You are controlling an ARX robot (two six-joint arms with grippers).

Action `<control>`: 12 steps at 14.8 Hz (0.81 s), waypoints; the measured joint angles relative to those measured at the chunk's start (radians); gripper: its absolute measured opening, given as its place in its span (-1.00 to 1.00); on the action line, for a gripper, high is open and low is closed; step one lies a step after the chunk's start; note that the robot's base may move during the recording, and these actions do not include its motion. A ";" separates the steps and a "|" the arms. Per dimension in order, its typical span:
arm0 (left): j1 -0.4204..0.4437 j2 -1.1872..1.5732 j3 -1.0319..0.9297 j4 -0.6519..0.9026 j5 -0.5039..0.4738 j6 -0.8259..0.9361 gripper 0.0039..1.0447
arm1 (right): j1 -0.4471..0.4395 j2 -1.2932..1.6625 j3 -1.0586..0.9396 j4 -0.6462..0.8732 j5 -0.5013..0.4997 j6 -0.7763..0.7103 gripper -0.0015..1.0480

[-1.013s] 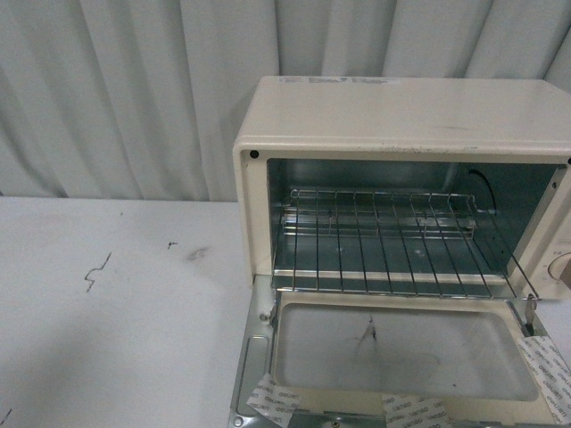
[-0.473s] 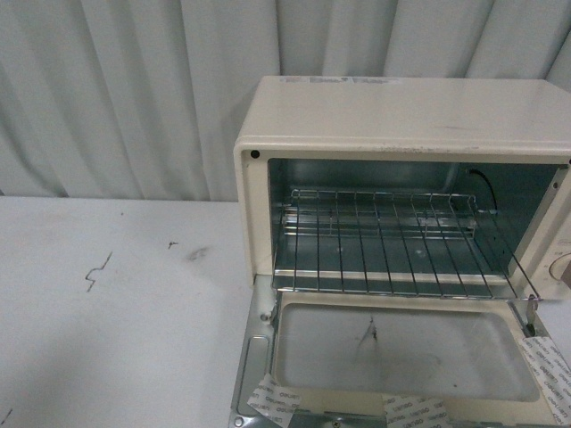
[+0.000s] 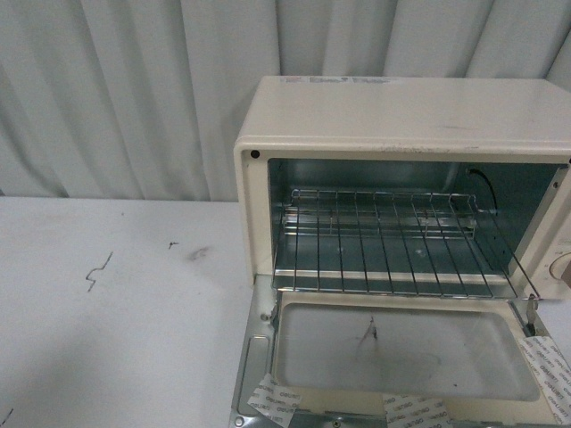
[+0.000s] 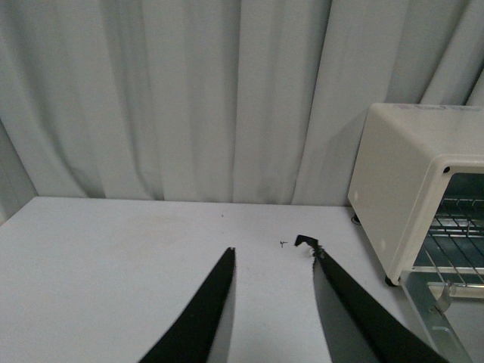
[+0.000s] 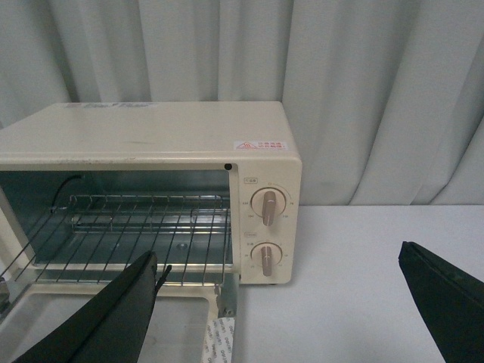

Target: Open oven

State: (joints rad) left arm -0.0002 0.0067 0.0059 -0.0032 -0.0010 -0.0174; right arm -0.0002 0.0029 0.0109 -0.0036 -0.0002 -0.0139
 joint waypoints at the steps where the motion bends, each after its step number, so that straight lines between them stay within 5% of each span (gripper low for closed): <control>1: 0.000 0.000 0.000 0.000 0.000 0.000 -0.17 | 0.000 0.000 0.000 0.000 0.000 0.000 0.87; 6: 0.000 0.000 0.000 0.000 0.000 0.000 0.91 | 0.000 0.000 0.000 0.000 0.000 0.000 0.87; 12: 0.000 0.000 0.000 0.000 0.000 0.000 0.88 | 0.000 0.000 0.000 0.000 0.000 0.000 0.87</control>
State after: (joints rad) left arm -0.0002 0.0067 0.0059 -0.0036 -0.0006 -0.0174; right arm -0.0002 0.0029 0.0109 -0.0040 -0.0002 -0.0139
